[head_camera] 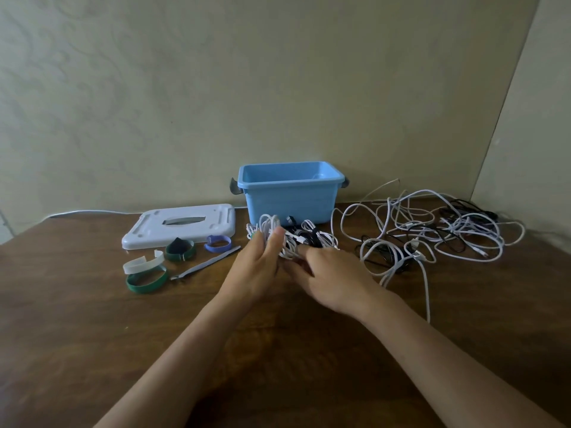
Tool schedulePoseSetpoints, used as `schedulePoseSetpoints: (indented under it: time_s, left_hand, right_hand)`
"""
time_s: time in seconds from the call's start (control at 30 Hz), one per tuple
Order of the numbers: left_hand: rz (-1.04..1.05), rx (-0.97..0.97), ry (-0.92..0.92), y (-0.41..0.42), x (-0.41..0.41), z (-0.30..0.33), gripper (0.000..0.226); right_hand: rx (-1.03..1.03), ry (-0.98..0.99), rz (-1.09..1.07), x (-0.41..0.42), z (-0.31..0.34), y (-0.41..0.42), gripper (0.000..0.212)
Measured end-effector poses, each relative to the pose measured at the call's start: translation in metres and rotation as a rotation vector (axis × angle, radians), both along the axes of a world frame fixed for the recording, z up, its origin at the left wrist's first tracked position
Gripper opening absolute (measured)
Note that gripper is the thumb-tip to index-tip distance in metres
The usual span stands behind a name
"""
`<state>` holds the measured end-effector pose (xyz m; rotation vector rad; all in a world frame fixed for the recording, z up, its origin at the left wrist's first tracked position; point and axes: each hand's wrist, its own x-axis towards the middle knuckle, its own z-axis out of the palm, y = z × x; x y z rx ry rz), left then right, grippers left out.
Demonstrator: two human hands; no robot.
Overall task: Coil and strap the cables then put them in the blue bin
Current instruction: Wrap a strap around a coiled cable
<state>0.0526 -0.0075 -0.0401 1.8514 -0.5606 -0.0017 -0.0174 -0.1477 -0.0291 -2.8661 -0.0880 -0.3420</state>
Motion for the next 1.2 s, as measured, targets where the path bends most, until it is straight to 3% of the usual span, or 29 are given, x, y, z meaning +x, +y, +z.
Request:
schedulePoseSetpoints:
  time_s: [0.13, 0.3, 0.43, 0.6, 0.7, 0.77, 0.83, 0.93, 1.07, 1.2]
  left_hand:
    - [0.087, -0.119, -0.003, 0.006, 0.008, 0.006, 0.047]
    - [0.058, -0.213, -0.027, 0.003, 0.001, 0.010, 0.040]
    - [-0.006, -0.338, 0.005, 0.001, -0.006, 0.012, 0.038]
    - [-0.144, -0.382, 0.084, 0.004, -0.007, 0.014, 0.039]
    - [-0.191, -0.320, 0.129, 0.011, -0.006, 0.018, 0.043]
    - [-0.196, -0.204, 0.054, 0.016, -0.006, 0.021, 0.049]
    - [-0.178, -0.096, -0.061, 0.019, -0.005, 0.023, 0.051]
    - [-0.106, -0.087, -0.153, 0.021, -0.002, 0.024, 0.053]
    - [-0.070, 0.124, -0.407, 0.018, 0.003, 0.014, 0.049]
    - [-0.046, 0.238, -0.461, 0.016, 0.008, 0.004, 0.052]
  right_hand:
    - [-0.020, -0.103, -0.066, 0.001, 0.005, -0.013, 0.026]
    - [0.058, 0.123, 0.140, 0.001, -0.009, 0.014, 0.023]
    - [0.042, 0.097, 0.170, 0.012, -0.015, 0.021, 0.030]
    - [0.003, 0.131, 0.109, 0.018, -0.020, 0.001, 0.055]
    - [-0.038, 0.082, 0.073, 0.019, -0.017, -0.016, 0.054]
    - [0.004, 0.048, 0.041, 0.017, -0.013, -0.029, 0.050]
    - [0.103, 0.019, -0.034, 0.014, -0.007, -0.042, 0.053]
    - [0.285, -0.071, -0.120, 0.010, 0.001, -0.056, 0.057]
    - [0.543, -0.121, -0.049, 0.012, -0.002, -0.046, 0.049]
    - [0.773, -0.205, 0.023, 0.013, 0.001, -0.036, 0.038]
